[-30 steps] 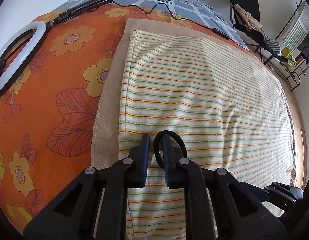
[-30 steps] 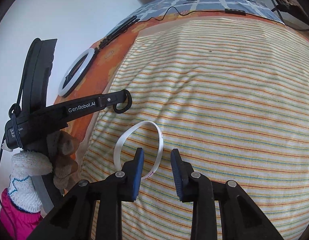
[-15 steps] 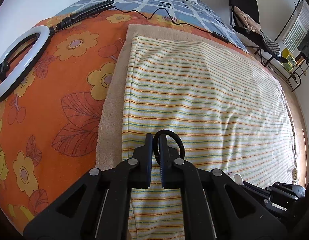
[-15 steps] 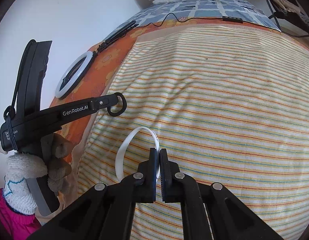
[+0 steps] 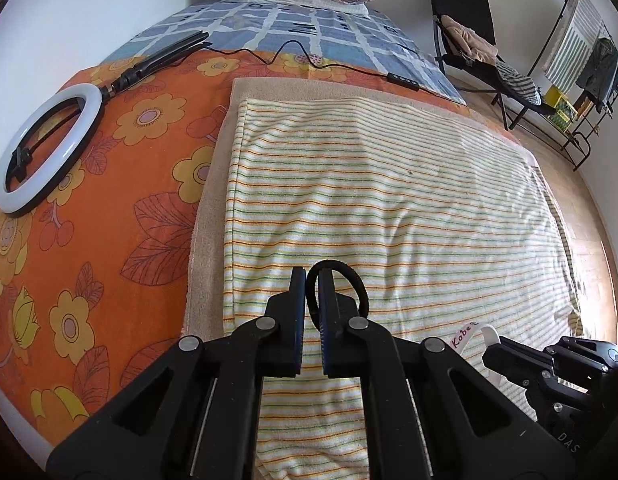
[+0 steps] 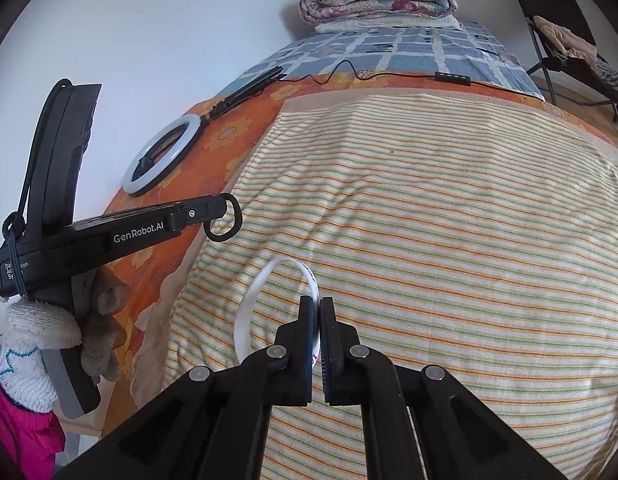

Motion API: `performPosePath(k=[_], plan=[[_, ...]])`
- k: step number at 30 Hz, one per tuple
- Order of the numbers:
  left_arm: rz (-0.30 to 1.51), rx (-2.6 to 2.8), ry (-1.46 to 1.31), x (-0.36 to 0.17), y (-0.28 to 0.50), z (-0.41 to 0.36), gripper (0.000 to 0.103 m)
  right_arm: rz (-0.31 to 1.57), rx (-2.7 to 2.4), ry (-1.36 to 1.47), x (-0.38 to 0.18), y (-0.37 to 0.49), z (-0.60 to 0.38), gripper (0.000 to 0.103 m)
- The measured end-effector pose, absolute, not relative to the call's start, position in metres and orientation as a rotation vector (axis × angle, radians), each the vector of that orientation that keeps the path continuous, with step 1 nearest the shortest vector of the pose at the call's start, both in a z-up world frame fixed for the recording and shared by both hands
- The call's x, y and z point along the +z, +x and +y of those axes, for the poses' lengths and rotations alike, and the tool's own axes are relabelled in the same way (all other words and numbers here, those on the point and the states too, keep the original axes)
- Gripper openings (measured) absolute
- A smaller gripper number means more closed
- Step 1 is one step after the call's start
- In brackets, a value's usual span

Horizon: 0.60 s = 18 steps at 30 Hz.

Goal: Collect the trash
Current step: 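Lift the wristband and hair tie and carry both over the blue basket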

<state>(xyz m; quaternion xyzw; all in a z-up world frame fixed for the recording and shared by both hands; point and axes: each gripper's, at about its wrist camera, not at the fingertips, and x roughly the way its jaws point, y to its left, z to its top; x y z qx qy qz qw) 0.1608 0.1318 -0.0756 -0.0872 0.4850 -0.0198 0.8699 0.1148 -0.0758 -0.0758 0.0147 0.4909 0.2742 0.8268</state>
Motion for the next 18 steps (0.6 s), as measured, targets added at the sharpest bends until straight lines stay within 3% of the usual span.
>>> performPosePath(k=[18], plan=[[0.958,-0.173,-0.119,-0.017,0.048,0.070,0.004,0.958,0.598,-0.040,-0.034,0.014,-0.131,0.001]])
